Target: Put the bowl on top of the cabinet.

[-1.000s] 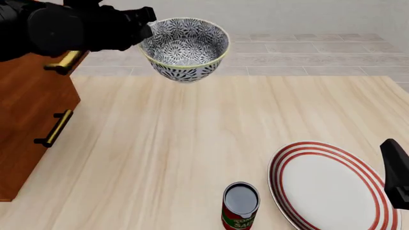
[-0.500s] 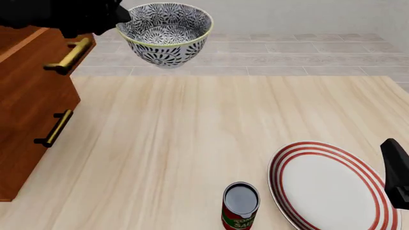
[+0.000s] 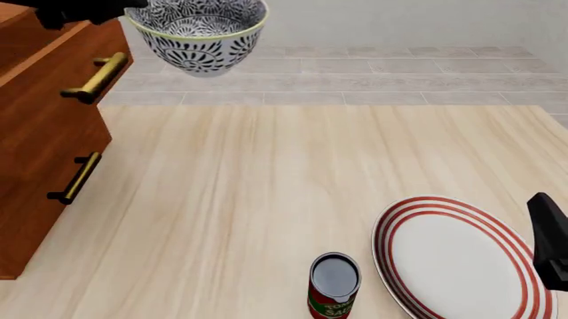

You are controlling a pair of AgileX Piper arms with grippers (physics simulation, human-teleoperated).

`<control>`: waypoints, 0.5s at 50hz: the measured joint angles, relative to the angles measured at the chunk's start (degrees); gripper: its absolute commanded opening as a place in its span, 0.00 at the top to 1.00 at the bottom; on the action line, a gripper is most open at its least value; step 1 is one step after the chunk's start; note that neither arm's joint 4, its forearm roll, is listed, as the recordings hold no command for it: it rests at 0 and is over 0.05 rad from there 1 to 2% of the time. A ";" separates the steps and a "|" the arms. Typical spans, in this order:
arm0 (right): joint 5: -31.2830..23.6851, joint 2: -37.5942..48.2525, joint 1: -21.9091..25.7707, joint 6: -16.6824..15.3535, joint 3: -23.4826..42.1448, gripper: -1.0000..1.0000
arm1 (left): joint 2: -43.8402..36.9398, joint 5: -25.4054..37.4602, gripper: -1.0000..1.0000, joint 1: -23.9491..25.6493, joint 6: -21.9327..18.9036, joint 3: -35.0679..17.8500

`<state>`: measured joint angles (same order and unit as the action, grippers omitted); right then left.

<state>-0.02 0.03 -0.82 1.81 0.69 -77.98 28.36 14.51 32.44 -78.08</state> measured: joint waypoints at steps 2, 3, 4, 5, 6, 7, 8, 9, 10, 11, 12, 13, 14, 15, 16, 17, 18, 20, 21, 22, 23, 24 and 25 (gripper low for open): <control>-0.01 0.00 0.02 -0.02 0.00 0.00 | 0.22 0.49 1.00 -0.24 0.06 -0.32; -0.03 0.00 0.03 -0.02 0.00 0.00 | 0.32 0.74 1.00 -0.34 0.10 -0.48; -0.03 0.00 0.04 -0.03 -0.01 0.00 | 0.44 0.97 1.00 -0.45 0.14 -0.64; -0.03 0.00 0.05 -0.04 -0.02 0.00 | 0.55 1.19 1.00 -0.57 0.19 -0.79; -0.02 0.00 0.06 -0.04 -0.03 0.00 | 0.66 1.40 1.00 -0.70 0.24 -0.94; -0.02 0.00 0.07 -0.05 -0.04 0.00 | 0.78 1.60 1.00 -0.83 0.29 -1.09; -0.02 0.00 0.09 -0.06 -0.04 0.00 | 0.89 1.80 1.00 -0.97 0.35 -1.23; -0.03 0.00 0.09 -0.07 -0.04 0.00 | 1.01 1.98 1.00 -1.11 0.41 -1.37; -0.04 0.00 0.10 -0.07 -0.03 0.00 | 1.13 2.17 1.00 -1.25 0.46 -1.50; -0.04 0.00 0.10 -0.07 -0.03 0.00 | 1.26 2.34 1.00 -1.41 0.50 -1.62; -0.03 0.00 0.11 -0.07 -0.04 0.00 | 1.38 2.51 1.00 -1.57 0.56 -1.73; -0.03 0.00 0.11 -0.07 -0.05 0.00 | 1.50 2.67 1.00 -1.73 0.61 -1.83; -0.03 0.00 0.11 -0.07 -0.05 0.00 | 1.63 2.83 1.00 -1.92 0.68 -1.93; -0.04 0.00 0.12 -0.07 -0.05 0.00 | 1.77 3.01 1.00 -2.12 0.74 -2.05; -0.04 0.00 0.12 -0.07 -0.05 0.00 | 1.91 3.19 1.00 -2.32 0.84 -2.16; -0.04 0.00 0.13 -0.06 -0.05 0.00 | 2.04 3.35 1.00 -2.50 0.93 -2.26; -0.03 0.00 0.13 -0.06 -0.07 0.00 | 2.19 3.55 1.00 -2.78 1.01 -2.35; 0.00 0.00 0.14 -0.06 -0.10 0.00 | 2.49 3.91 1.00 -3.28 1.27 -2.53; 0.00 0.00 0.15 -0.07 -0.10 0.00 | 2.64 4.10 1.00 -3.49 1.36 -2.66; 0.01 0.00 0.15 -0.07 -0.11 0.00 | 2.81 4.29 1.00 -3.71 1.49 -2.76; 0.02 0.00 0.15 -0.07 -0.12 0.00 | 2.97 4.46 1.00 -3.92 1.59 -2.86; 0.02 0.00 0.15 -0.07 -0.12 0.00 | 3.15 4.63 1.00 -4.18 1.65 -2.95; 0.03 0.00 0.15 -0.07 -0.13 0.00 | 3.35 4.79 1.00 -4.51 1.70 -3.00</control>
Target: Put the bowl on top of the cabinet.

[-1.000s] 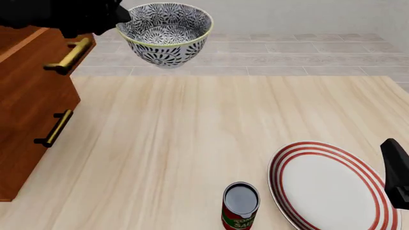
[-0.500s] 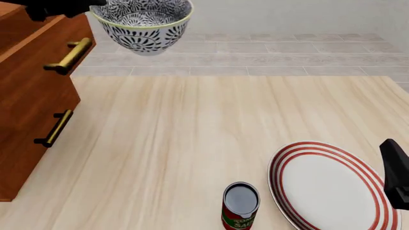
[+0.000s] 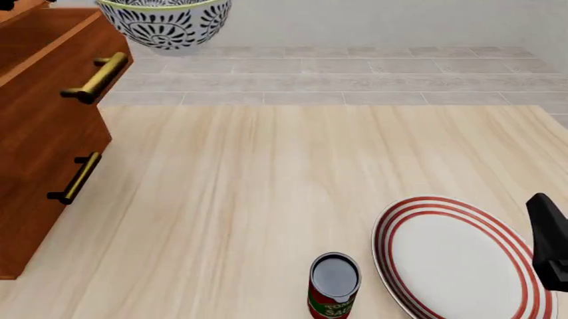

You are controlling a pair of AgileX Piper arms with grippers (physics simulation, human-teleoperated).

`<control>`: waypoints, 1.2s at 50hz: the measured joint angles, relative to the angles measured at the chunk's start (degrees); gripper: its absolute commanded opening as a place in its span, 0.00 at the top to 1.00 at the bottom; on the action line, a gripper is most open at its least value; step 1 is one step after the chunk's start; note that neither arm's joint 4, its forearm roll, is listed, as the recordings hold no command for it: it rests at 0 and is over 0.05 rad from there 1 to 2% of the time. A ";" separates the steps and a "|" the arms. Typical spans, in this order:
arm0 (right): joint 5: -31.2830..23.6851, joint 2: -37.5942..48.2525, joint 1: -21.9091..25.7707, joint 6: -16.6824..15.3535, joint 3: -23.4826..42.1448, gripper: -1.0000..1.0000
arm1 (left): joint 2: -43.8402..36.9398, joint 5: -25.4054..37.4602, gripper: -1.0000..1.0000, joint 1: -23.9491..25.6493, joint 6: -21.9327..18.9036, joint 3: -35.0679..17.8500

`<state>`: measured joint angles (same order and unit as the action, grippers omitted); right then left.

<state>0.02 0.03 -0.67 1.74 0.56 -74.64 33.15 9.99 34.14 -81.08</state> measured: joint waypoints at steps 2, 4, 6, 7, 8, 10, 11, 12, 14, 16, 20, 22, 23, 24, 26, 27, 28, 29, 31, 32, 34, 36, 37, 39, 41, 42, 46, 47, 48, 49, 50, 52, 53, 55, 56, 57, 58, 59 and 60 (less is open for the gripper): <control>0.00 0.00 0.00 0.00 0.01 0.00 | 0.31 0.32 1.00 -0.54 0.05 -0.13; -0.01 0.00 0.00 0.00 0.02 0.00 | 0.60 0.63 1.00 -1.14 0.12 -0.20; -0.01 0.00 0.01 -0.01 0.02 0.00 | 0.84 0.95 1.00 -1.61 0.16 -0.33; -0.02 0.00 0.01 -0.02 0.03 0.00 | 0.98 1.10 1.00 -1.89 0.15 -0.38; -0.02 0.00 0.01 -0.02 0.04 0.00 | 1.10 1.27 1.00 -2.14 0.14 -0.45; -0.04 0.00 0.00 -0.03 0.06 0.00 | 1.31 1.67 1.00 -2.66 0.13 -0.64; -0.04 0.00 0.00 -0.04 0.07 0.00 | 1.43 1.89 1.00 -2.93 0.13 -0.77; -0.04 0.00 0.00 -0.04 0.07 0.00 | 1.57 2.11 1.00 -3.24 0.13 -0.90; -0.03 0.00 0.00 -0.05 0.07 0.00 | 1.84 2.61 1.00 -3.84 0.15 -1.21; -0.07 0.00 0.01 -0.05 0.10 0.00 | 2.16 3.08 1.00 -4.46 0.13 -1.52; -0.05 0.00 0.04 -0.05 0.09 0.00 | 2.89 4.11 1.00 -5.67 0.19 -2.18; -0.05 0.00 0.07 -0.07 0.09 0.00 | 3.27 4.64 1.00 -6.30 0.23 -2.49; -0.04 0.00 0.08 -0.08 0.08 0.00 | 3.45 4.90 1.00 -6.60 0.26 -2.64; -0.02 0.00 0.09 -0.09 0.07 0.00 | 3.65 5.14 1.00 -6.92 0.31 -2.77; -0.01 0.00 0.12 -0.12 0.07 0.00 | 4.03 5.64 1.00 -7.60 0.35 -3.02; 0.00 0.00 0.13 -0.14 0.07 0.00 | 4.21 5.89 1.00 -7.98 0.37 -3.13; 0.01 0.00 0.14 -0.16 0.07 0.00 | 4.38 6.12 1.00 -8.33 0.39 -3.23; 0.01 0.00 0.15 -0.17 0.08 0.00 | 4.53 6.39 1.00 -8.68 0.38 -3.36; 0.01 0.00 0.16 -0.21 0.10 0.00 | 4.81 6.88 1.00 -9.33 0.39 -3.60; 0.02 0.00 0.18 -0.22 0.10 0.00 | 4.95 7.13 1.00 -9.63 0.42 -3.73; 0.05 0.00 0.21 -0.25 0.09 0.00 | 5.23 7.64 1.00 -10.21 0.52 -4.01; 0.09 -0.01 0.25 -0.29 0.06 0.00 | 5.53 8.12 1.00 -10.82 0.64 -4.27; 0.10 -0.01 0.28 -0.30 0.06 0.00 | 5.67 8.35 1.00 -11.11 0.70 -4.40; 0.10 -0.01 0.32 -0.33 0.07 0.00 | 5.93 8.76 1.00 -11.67 0.84 -4.63; 0.08 -0.01 0.36 -0.35 0.09 0.00 | 6.19 9.14 1.00 -12.20 0.97 -4.84; 0.08 -0.01 0.37 -0.36 0.10 0.00 | 6.32 9.31 1.00 -12.46 1.04 -4.92; 0.06 -0.01 0.43 -0.42 0.12 0.00 | 6.79 9.85 1.00 -13.48 1.29 -5.14; 0.05 -0.01 0.44 -0.43 0.13 0.00 | 6.90 9.94 1.00 -13.74 1.35 -5.14; 0.04 -0.01 0.45 -0.44 0.15 0.00 | 7.00 10.02 1.00 -13.98 1.40 -5.15; 0.03 -0.01 0.46 -0.45 0.16 0.00 | 7.09 10.10 1.00 -14.23 1.45 -5.14; 0.02 -0.01 0.46 -0.47 0.17 0.00 | 7.19 10.18 1.00 -14.53 1.53 -5.10; 0.00 -0.01 0.48 -0.49 0.19 0.00 | 7.38 10.36 1.00 -15.17 1.66 -5.09; 0.00 -0.01 0.48 -0.50 0.18 0.00 | 7.47 10.47 1.00 -15.53 1.71 -5.09; 0.04 -0.01 0.50 -0.52 0.14 0.00 | 7.63 10.73 1.00 -16.23 1.74 -5.15; 0.05 -0.01 0.51 -0.53 0.11 0.00 | 7.70 10.88 1.00 -16.60 1.74 -5.20; 0.06 -0.01 0.52 -0.55 0.10 0.00 | 7.76 11.07 1.00 -17.02 1.68 -5.30; 0.06 -0.01 0.53 -0.56 0.09 0.00 | 7.82 11.29 1.00 -17.40 1.64 -5.43; 0.05 -0.01 0.54 -0.57 0.09 0.00 | 7.89 11.52 1.00 -17.79 1.59 -5.58; 0.05 -0.01 0.55 -0.58 0.10 0.00 | 7.96 11.74 1.00 -18.19 1.57 -5.70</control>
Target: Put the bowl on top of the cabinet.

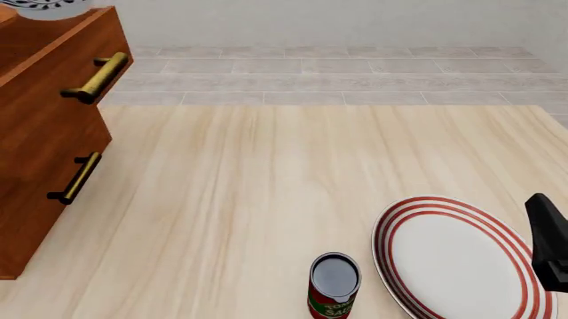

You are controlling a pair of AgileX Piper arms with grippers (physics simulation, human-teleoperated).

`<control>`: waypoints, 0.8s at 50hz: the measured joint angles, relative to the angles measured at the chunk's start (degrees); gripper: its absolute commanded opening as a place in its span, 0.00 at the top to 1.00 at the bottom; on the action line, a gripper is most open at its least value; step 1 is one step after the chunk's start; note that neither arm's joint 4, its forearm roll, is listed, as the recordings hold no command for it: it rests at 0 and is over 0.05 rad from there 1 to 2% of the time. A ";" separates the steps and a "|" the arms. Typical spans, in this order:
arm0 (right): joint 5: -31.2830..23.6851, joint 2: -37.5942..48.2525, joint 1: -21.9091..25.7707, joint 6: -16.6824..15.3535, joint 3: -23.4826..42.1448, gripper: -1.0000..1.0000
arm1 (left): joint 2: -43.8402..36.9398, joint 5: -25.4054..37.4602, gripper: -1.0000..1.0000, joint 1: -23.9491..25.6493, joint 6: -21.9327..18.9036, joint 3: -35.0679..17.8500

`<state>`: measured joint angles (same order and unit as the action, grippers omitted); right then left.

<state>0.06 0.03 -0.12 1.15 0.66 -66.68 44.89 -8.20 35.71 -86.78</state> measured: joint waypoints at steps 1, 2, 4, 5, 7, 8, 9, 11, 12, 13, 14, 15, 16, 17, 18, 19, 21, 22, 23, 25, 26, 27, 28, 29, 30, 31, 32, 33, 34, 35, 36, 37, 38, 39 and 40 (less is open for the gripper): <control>-0.01 0.00 0.01 -0.01 0.00 0.00 | 0.07 0.21 1.00 -0.37 -0.02 -0.11; -0.01 0.00 0.02 -0.02 0.00 0.00 | 0.13 0.43 1.00 -0.74 -0.06 -0.25; -0.05 0.00 0.04 -0.04 0.03 0.00 | 0.29 0.88 1.00 -1.54 -0.10 -0.50; -0.07 0.00 0.05 -0.05 0.05 0.00 | 0.37 1.11 1.00 -1.94 -0.12 -0.65; -0.11 0.00 0.07 -0.08 0.07 0.00 | 0.53 1.65 1.00 -2.82 -0.29 -1.06; -0.12 0.00 0.09 -0.09 0.08 0.00 | 0.61 1.92 1.00 -3.23 -0.36 -1.29; -0.13 0.00 0.10 -0.10 0.08 0.00 | 0.68 2.18 1.00 -3.59 -0.43 -1.52; -0.15 0.00 0.12 -0.12 0.09 0.00 | 0.82 2.65 1.00 -4.30 -0.57 -1.93; -0.16 0.00 0.13 -0.13 0.09 0.00 | 0.89 2.88 1.00 -4.63 -0.61 -2.13; -0.18 0.00 0.14 -0.14 0.11 0.00 | 0.95 3.10 1.00 -4.96 -0.66 -2.36; -0.21 0.00 0.15 -0.15 0.12 0.00 | 1.01 3.31 1.00 -5.29 -0.71 -2.57; -0.21 0.00 0.16 -0.16 0.12 0.00 | 1.07 3.50 1.00 -5.63 -0.74 -2.78; -0.21 0.00 0.16 -0.17 0.12 0.00 | 1.12 3.69 1.00 -5.94 -0.77 -2.98; -0.20 0.00 0.17 -0.18 0.11 0.00 | 1.16 3.88 1.00 -6.27 -0.81 -3.18; -0.20 0.00 0.18 -0.19 0.11 0.00 | 1.21 4.05 1.00 -6.57 -0.86 -3.36; -0.21 0.00 0.18 -0.19 0.11 0.00 | 1.26 4.22 1.00 -6.89 -0.89 -3.54; -0.22 0.00 0.19 -0.21 0.11 0.00 | 1.37 4.52 1.00 -7.44 -0.92 -3.85; -0.22 0.00 0.19 -0.21 0.11 0.00 | 1.42 4.66 1.00 -7.69 -0.92 -3.98; -0.23 0.00 0.19 -0.22 0.12 0.00 | 1.47 4.79 1.00 -7.95 -0.93 -4.12; -0.23 0.00 0.19 -0.20 0.10 0.00 | 1.59 5.02 1.00 -8.54 -0.89 -4.34; -0.22 0.00 0.19 -0.19 0.08 0.00 | 1.65 5.12 1.00 -8.82 -0.88 -4.43; -0.21 0.00 0.19 -0.18 0.06 0.00 | 1.71 5.21 1.00 -9.11 -0.85 -4.50; -0.21 0.00 0.19 -0.17 0.05 0.00 | 1.76 5.28 1.00 -9.38 -0.81 -4.57; -0.21 0.00 0.19 -0.16 0.04 0.00 | 1.81 5.35 1.00 -9.65 -0.76 -4.62; -0.22 0.00 0.20 -0.14 0.04 0.00 | 1.86 5.41 1.00 -9.94 -0.70 -4.66; -0.23 0.00 0.20 -0.13 0.04 0.00 | 1.91 5.46 1.00 -10.21 -0.64 -4.68; -0.23 0.00 0.20 -0.12 0.04 0.00 | 1.95 5.51 1.00 -10.45 -0.59 -4.70; -0.24 0.00 0.21 -0.11 0.04 0.00 | 1.99 5.55 1.00 -10.66 -0.52 -4.72; -0.25 0.00 0.21 -0.11 0.04 0.00 | 2.03 5.59 1.00 -10.89 -0.47 -4.73; -0.26 0.00 0.21 -0.10 0.04 0.00 | 2.09 5.61 1.00 -11.13 -0.39 -4.72; -0.27 0.00 0.21 -0.09 0.04 0.00 | 2.14 5.63 1.00 -11.34 -0.31 -4.71; -0.28 0.00 0.22 -0.08 0.05 0.00 | 2.21 5.65 1.00 -11.57 -0.23 -4.67; -0.29 0.00 0.22 -0.08 0.05 0.00 | 2.27 5.65 1.00 -11.79 -0.11 -4.62; -0.29 0.00 0.22 -0.07 0.05 0.00 | 2.33 5.65 1.00 -12.01 -0.01 -4.57; -0.30 0.00 0.23 -0.07 0.06 0.00 | 2.39 5.65 1.00 -12.26 0.10 -4.51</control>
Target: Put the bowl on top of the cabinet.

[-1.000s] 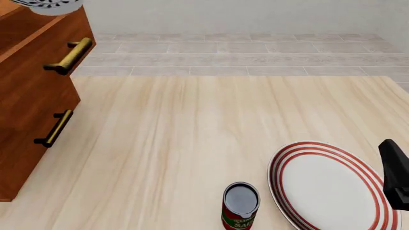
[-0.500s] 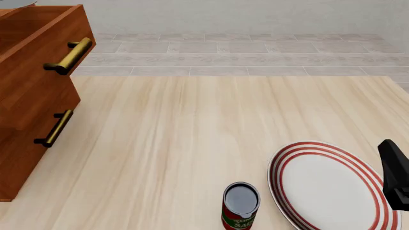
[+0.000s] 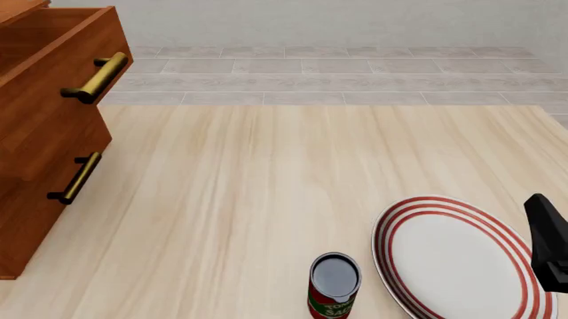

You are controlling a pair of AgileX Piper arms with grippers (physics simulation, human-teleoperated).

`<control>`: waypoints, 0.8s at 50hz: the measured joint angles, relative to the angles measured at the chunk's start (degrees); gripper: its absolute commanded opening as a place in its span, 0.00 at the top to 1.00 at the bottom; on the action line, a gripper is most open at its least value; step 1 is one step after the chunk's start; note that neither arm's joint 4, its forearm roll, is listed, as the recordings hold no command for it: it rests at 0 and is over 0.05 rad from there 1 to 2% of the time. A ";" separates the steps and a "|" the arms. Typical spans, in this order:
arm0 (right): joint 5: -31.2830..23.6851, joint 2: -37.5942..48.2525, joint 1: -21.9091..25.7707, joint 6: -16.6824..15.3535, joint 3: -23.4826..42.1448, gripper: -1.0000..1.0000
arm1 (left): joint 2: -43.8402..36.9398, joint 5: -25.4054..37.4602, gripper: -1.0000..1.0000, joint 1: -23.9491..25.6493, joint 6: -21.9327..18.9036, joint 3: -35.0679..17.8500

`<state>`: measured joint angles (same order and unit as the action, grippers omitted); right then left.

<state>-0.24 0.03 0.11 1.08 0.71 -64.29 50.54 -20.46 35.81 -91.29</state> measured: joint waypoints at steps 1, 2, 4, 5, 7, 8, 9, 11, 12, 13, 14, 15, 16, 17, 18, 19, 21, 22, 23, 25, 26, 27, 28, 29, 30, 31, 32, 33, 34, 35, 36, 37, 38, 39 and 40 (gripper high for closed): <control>-0.01 0.00 0.00 0.00 0.01 0.00 | 0.06 0.00 1.00 -0.24 0.12 0.07; -0.03 0.00 0.01 0.00 0.02 0.00 | 0.11 -0.01 1.00 -0.47 0.23 0.13; -0.04 0.00 0.02 -0.01 0.02 0.00 | 0.21 -0.03 1.00 -0.90 0.44 0.25; -0.04 0.00 0.03 -0.01 0.02 0.00 | 0.25 -0.05 1.00 -1.13 0.56 0.32; -0.05 0.00 0.04 -0.03 0.02 0.00 | 0.33 -0.10 1.00 -1.60 0.80 0.50; -0.05 0.00 0.04 -0.03 0.01 0.00 | 0.38 -0.13 1.00 -1.87 0.93 0.60; -0.03 0.00 0.05 -0.05 0.00 0.00 | 0.41 -0.17 1.00 -2.12 1.08 0.72; -0.02 0.00 0.05 -0.07 -0.02 0.00 | 0.47 -0.25 1.00 -2.61 1.34 0.92; -0.03 0.00 0.05 -0.08 -0.02 0.00 | 0.50 -0.28 1.00 -2.86 1.45 1.01; -0.03 0.00 0.05 -0.10 -0.02 0.00 | 0.52 -0.31 1.00 -3.07 1.57 1.10; -0.02 0.00 0.05 -0.11 -0.03 0.00 | 0.53 -0.34 1.00 -3.30 1.68 1.17; -0.02 0.00 0.06 -0.12 -0.04 0.00 | 0.55 -0.36 1.00 -3.53 1.78 1.23; -0.01 0.00 0.06 -0.14 -0.04 0.00 | 0.57 -0.38 1.00 -3.76 1.89 1.30; -0.01 0.00 0.07 -0.15 -0.05 0.00 | 0.59 -0.40 1.00 -3.98 2.00 1.36; -0.01 0.00 0.07 -0.17 -0.05 0.00 | 0.62 -0.43 1.00 -4.21 2.12 1.44; -0.02 0.00 0.07 -0.18 -0.05 0.00 | 0.64 -0.46 1.00 -4.43 2.22 1.50; -0.02 0.00 0.08 -0.20 -0.05 0.00 | 0.66 -0.51 1.00 -4.85 2.41 1.62; -0.02 0.00 0.09 -0.20 -0.05 0.00 | 0.67 -0.53 1.00 -5.05 2.49 1.69; -0.01 0.00 0.09 -0.21 -0.06 0.00 | 0.67 -0.55 1.00 -5.25 2.57 1.74; 0.01 0.00 0.10 -0.22 -0.09 0.00 | 0.67 -0.59 1.00 -5.66 2.73 1.82; 0.02 0.00 0.10 -0.22 -0.10 0.00 | 0.67 -0.59 1.00 -5.84 2.81 1.86; 0.03 0.00 0.10 -0.22 -0.10 0.00 | 0.68 -0.59 1.00 -6.01 2.90 1.90; 0.03 0.00 0.10 -0.22 -0.11 0.00 | 0.69 -0.58 1.00 -6.19 2.96 1.90; 0.04 0.00 0.10 -0.22 -0.12 0.00 | 0.70 -0.57 1.00 -6.37 3.03 1.91; 0.03 0.00 0.10 -0.22 -0.11 0.00 | 0.71 -0.56 1.00 -6.52 3.09 1.91; 0.01 0.00 0.10 -0.22 -0.09 0.00 | 0.71 -0.55 1.00 -6.70 3.14 1.90; 0.00 0.00 0.10 -0.22 -0.08 0.00 | 0.72 -0.54 1.00 -6.86 3.18 1.89; 0.01 0.00 0.10 -0.22 -0.08 0.00 | 0.72 -0.53 1.00 -7.04 3.21 1.89; 0.02 0.00 0.10 -0.22 -0.09 0.00 | 0.73 -0.53 1.00 -7.20 3.25 1.89; 0.03 0.00 0.10 -0.21 -0.10 0.00 | 0.73 -0.53 1.00 -7.36 3.29 1.89; 0.04 0.00 0.10 -0.21 -0.10 0.00 | 0.73 -0.53 1.00 -7.53 3.33 1.91; 0.03 0.00 0.10 -0.22 -0.10 0.00 | 0.72 -0.53 1.00 -7.69 3.35 1.92; 0.02 0.00 0.10 -0.22 -0.09 0.00 | 0.72 -0.52 1.00 -7.86 3.38 1.93; 0.01 0.00 0.10 -0.22 -0.08 0.00 | 0.70 -0.51 1.00 -8.05 3.36 1.90; 0.00 0.00 0.10 -0.22 -0.07 0.00 | 0.69 -0.49 1.00 -8.22 3.36 1.89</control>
<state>-0.24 0.03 0.21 0.86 0.64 -63.60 50.05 -28.68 39.16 -89.41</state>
